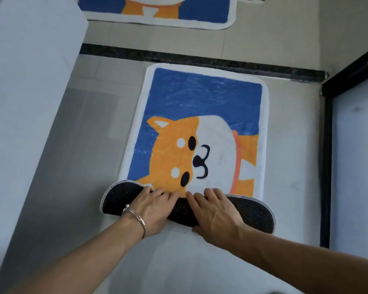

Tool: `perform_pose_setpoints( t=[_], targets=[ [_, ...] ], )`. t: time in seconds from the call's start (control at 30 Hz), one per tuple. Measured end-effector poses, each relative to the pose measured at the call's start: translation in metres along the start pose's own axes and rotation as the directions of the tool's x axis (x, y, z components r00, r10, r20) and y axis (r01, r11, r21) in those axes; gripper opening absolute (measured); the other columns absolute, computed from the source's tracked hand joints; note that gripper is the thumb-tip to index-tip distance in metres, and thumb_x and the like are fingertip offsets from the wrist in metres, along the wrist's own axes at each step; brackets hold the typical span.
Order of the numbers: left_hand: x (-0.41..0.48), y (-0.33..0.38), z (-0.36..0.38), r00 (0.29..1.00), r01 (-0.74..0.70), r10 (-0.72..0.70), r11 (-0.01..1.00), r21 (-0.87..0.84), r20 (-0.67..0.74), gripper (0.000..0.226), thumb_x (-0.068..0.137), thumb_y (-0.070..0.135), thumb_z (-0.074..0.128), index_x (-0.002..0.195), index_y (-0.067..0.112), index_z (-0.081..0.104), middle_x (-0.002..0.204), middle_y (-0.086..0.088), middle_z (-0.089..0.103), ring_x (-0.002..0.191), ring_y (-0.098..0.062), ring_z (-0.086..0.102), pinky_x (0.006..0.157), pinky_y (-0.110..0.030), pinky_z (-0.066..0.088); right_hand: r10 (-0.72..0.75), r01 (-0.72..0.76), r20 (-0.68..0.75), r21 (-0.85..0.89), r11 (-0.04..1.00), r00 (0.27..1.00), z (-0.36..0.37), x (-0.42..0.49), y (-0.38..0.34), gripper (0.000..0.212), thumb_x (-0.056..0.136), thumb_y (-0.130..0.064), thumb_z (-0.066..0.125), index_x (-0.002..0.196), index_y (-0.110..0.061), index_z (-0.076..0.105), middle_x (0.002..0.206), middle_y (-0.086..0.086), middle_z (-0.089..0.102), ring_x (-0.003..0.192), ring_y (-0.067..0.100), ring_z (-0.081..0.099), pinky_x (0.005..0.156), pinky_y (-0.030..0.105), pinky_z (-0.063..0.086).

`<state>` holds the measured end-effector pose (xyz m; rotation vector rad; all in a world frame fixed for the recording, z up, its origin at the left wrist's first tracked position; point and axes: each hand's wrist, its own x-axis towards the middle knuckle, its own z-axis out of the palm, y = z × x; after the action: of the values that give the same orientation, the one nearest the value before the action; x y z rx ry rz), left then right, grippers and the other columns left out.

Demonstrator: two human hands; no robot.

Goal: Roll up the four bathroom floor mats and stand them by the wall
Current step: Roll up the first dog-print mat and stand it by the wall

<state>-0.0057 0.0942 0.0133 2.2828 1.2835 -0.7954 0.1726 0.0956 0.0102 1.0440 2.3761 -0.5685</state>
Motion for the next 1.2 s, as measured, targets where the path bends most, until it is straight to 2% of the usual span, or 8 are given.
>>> perform_pose_setpoints(
  t=[0.1,0.2,0.4,0.63,0.8,0.97,1.1,1.2],
  targets=[
    [0.005,-0.001,-0.001,0.999,-0.018,0.017,1.0,-0.02,-0.045,0.04,0.089,0.021,0.05,0.127,0.02,0.037,0.117,0.001,0.055,0.111,-0.023,0.051,0.088,-0.037,0.039,0.005,-0.009,0.039,0.103,0.995,0.999,-0.001,0.001,-0.005,0.038,0.088,-0.025,0.055,0.119,-0.007,0.042,0.11,0.011,0.052,0.094,0.029,0.051,0.08,0.037,0.04],
    [0.006,-0.001,-0.004,0.999,-0.039,0.038,0.999,-0.032,-0.033,0.032,0.089,0.024,0.048,0.12,0.02,0.041,0.117,0.0,0.049,0.106,-0.023,0.051,0.084,-0.037,0.04,0.021,-0.025,0.022,0.167,0.986,1.0,-0.004,0.006,-0.006,0.025,0.094,-0.022,0.043,0.115,-0.01,0.04,0.114,0.012,0.046,0.097,0.028,0.05,0.075,0.035,0.035],
    [0.012,-0.001,-0.008,0.994,0.032,-0.029,0.999,0.027,-0.109,0.033,0.086,0.032,0.045,0.115,0.017,0.04,0.11,-0.004,0.053,0.1,-0.028,0.055,0.074,-0.036,0.037,0.093,-0.088,-0.027,0.145,0.986,0.995,-0.012,0.018,0.001,0.031,0.092,-0.037,0.044,0.111,-0.012,0.04,0.108,0.009,0.05,0.093,0.027,0.047,0.072,0.036,0.028],
    [0.007,-0.008,-0.008,0.996,-0.083,0.084,0.995,0.054,-0.01,0.044,0.089,0.05,0.052,0.113,0.017,0.035,0.1,-0.004,0.057,0.09,-0.027,0.062,0.06,-0.033,0.032,0.024,-0.032,0.038,0.222,0.975,0.999,-0.008,0.013,0.002,0.029,0.086,-0.032,0.052,0.098,-0.015,0.031,0.085,0.004,0.045,0.066,0.027,0.048,0.057,0.032,0.031],
    [0.009,-0.004,-0.006,0.992,-0.099,0.096,0.995,0.034,0.084,0.032,0.09,0.03,0.057,0.11,0.013,0.037,0.097,-0.009,0.063,0.086,-0.031,0.063,0.06,-0.033,0.035,-0.045,0.011,0.143,0.236,0.972,0.989,0.003,0.018,0.002,0.035,0.09,-0.034,0.055,0.11,-0.011,0.037,0.098,0.01,0.062,0.083,0.033,0.062,0.062,0.034,0.035],
    [0.012,0.0,0.002,0.98,-0.112,0.107,0.994,0.018,0.168,0.021,0.09,0.015,0.052,0.109,0.012,0.045,0.099,-0.01,0.063,0.085,-0.029,0.062,0.059,-0.032,0.036,-0.04,-0.028,0.177,0.366,0.93,0.983,0.014,0.019,0.003,0.021,0.089,-0.019,0.049,0.106,-0.01,0.04,0.093,0.014,0.06,0.073,0.029,0.054,0.058,0.031,0.037],
    [0.017,-0.001,0.002,0.969,-0.118,0.12,0.993,-0.025,0.217,0.024,0.09,0.018,0.05,0.114,0.015,0.046,0.103,-0.007,0.062,0.09,-0.026,0.06,0.063,-0.032,0.039,0.059,-0.09,0.105,0.323,0.942,0.993,0.02,0.01,-0.004,0.021,0.088,-0.026,0.051,0.097,-0.014,0.037,0.085,0.002,0.043,0.074,0.023,0.046,0.062,0.032,0.033],
    [0.019,-0.001,0.002,0.964,-0.127,0.133,0.991,-0.038,0.23,0.025,0.09,0.019,0.05,0.115,0.016,0.044,0.102,-0.008,0.061,0.088,-0.026,0.06,0.064,-0.032,0.04,0.087,-0.128,0.139,0.315,0.94,0.986,0.019,0.011,-0.002,0.026,0.085,-0.029,0.054,0.103,-0.013,0.045,0.091,0.006,0.053,0.075,0.022,0.048,0.064,0.032,0.037]
  ],
)
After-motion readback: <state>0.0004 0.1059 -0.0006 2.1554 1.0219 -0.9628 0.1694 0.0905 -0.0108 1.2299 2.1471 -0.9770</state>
